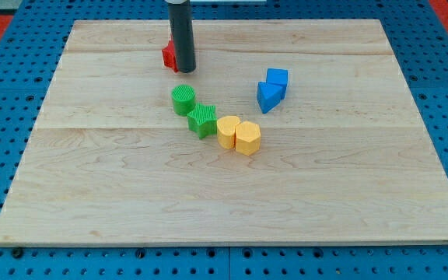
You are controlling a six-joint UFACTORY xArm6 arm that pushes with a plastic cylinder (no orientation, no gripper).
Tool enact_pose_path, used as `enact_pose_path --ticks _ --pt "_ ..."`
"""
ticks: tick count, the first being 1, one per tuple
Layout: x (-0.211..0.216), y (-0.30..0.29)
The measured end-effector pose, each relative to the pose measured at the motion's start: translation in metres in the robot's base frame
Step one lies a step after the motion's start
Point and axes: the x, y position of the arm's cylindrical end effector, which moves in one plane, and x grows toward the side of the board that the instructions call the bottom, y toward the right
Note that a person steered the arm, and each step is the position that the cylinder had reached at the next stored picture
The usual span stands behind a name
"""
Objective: Place the blue triangle top of the blue cube
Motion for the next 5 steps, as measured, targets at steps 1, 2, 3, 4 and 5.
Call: enact_pose_path --ticks 1,2,3,4,5 --pt "-0.008 0.071" --pt "-0.033 0.157" --pt "0.040 0.187" --pt "0.106 0.177" --pt "0.104 0.115"
